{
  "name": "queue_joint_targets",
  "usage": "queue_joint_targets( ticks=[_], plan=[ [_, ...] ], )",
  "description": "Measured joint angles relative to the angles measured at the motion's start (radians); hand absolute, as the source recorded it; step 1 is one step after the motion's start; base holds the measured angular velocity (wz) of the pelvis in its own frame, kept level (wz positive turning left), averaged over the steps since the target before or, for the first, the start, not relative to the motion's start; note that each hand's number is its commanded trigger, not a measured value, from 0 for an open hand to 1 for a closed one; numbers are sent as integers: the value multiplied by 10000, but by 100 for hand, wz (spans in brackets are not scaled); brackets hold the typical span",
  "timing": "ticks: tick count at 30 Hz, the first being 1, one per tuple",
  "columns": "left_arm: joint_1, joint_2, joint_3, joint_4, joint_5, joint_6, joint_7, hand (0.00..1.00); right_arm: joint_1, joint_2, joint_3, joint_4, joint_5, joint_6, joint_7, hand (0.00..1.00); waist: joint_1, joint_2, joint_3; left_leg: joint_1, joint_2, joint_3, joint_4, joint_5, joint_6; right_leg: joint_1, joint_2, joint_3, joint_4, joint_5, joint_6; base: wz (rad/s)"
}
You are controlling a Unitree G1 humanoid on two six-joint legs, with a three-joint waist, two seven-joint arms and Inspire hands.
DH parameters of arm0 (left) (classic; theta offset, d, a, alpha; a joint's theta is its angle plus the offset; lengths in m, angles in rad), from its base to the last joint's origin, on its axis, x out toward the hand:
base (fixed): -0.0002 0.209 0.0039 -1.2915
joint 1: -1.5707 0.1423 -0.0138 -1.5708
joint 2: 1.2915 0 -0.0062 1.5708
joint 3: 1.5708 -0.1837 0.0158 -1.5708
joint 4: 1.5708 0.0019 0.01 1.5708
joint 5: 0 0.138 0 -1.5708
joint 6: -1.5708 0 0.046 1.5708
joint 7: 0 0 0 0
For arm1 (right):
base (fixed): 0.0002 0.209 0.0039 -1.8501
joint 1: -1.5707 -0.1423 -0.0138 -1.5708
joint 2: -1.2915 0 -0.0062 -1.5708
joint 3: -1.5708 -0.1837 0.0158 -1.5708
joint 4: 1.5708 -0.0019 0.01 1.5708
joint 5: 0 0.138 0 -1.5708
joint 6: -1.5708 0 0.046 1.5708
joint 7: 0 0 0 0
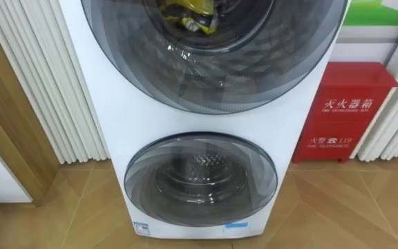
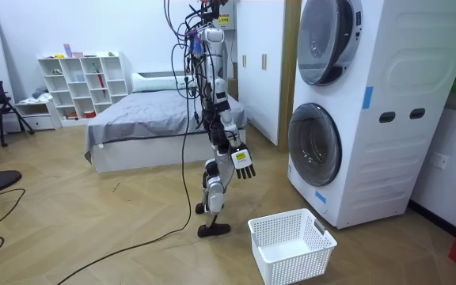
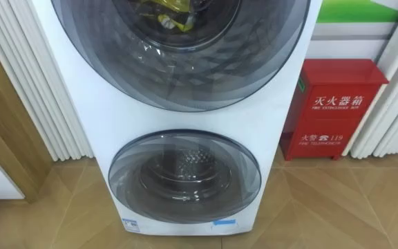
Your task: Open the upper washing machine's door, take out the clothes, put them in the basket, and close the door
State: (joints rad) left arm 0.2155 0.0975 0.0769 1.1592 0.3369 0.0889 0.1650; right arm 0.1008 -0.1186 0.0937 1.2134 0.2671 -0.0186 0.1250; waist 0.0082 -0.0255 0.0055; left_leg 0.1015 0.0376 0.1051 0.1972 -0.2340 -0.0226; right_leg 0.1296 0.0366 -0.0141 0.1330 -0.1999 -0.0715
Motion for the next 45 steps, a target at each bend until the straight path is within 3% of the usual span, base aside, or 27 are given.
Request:
queue_joint_targets(
  ticks=[13, 19, 22, 23, 25, 30, 33, 35, 38, 45],
  plan=[
    [8, -1, -4, -43, -21, 4, -1, 0, -16, 52, -5, 67, 52, 1, -153, 0, -20, -51, 35, 147, 2, 39, 1, 0, 0, 117, 5, 100, -14, 0, 0, -1],
    [47, 8, -15, -40, -320, 18, -16, 0, -28, 52, -54, 180, 463, 49, -127, 0, -22, -14, -45, 160, 1, -9, 2, 0, 0, 135, 2, 68, 3, 0, 0, 0],
    [-10, 34, -14, -59, -411, -42, -123, 0, -77, 28, -84, 193, 767, 200, -127, 0, -4, -101, -6, 165, 1, -16, -1, 0, 0, 141, 1, 41, 9, 0, 0, 0],
    [-22, 55, -3, -15, -426, -83, -203, 0, -137, -6, -168, 165, 778, 215, -134, 0, -9, -52, -30, 173, 1, -11, -1, 0, 0, 150, -2, 38, 9, 0, 0, 0],
    [-24, 91, 6, -31, -416, -90, -238, 0, -159, -93, -501, -574, 756, 406, -282, 0, -5, -113, 14, 185, 3, -5, 6, 0, 0, 140, -2, 71, 30, 1, 1, -5],
    [-135, 351, 28, -91, -414, -322, -415, 0, -567, -458, -1271, -4301, 722, 407, -963, 0, -19, -204, 33, 183, 9, 3, 21, 1, 1, 105, 6, 110, 46, 2, 2, -2],
    [-186, 583, 129, -222, -399, -387, -391, 0, -1211, -823, -1380, -6757, 763, 113, -1311, 0, 41, -290, -1, 224, 12, 20, -37, 2, 0, 120, 24, 133, 62, 3, 0, 0],
    [-214, 590, 194, -234, -422, -380, -386, 0, -1438, -919, -1498, -7748, 783, 75, -1435, 0, 76, -357, 20, 216, 11, 20, -90, 2, 0, 106, 27, 114, 30, 3, 0, 2],
    [-206, 568, 293, -234, -418, -362, -395, 0, -1873, -1027, -1774, -8395, 805, 61, -1751, 0, 203, -482, -26, 154, 6, 9, -89, 1, 0, 38, 20, 28, 79, 5, 4, 0],
    [-19, 669, 383, -521, -291, -158, -392, 0, -3238, -1824, -1772, -8744, 1429, 126, -2419, 0, 277, -426, -34, 127, 25, -71, -249, 2, 2, -89, 3, -449, 219, 7, 7, -4]
  ],
)
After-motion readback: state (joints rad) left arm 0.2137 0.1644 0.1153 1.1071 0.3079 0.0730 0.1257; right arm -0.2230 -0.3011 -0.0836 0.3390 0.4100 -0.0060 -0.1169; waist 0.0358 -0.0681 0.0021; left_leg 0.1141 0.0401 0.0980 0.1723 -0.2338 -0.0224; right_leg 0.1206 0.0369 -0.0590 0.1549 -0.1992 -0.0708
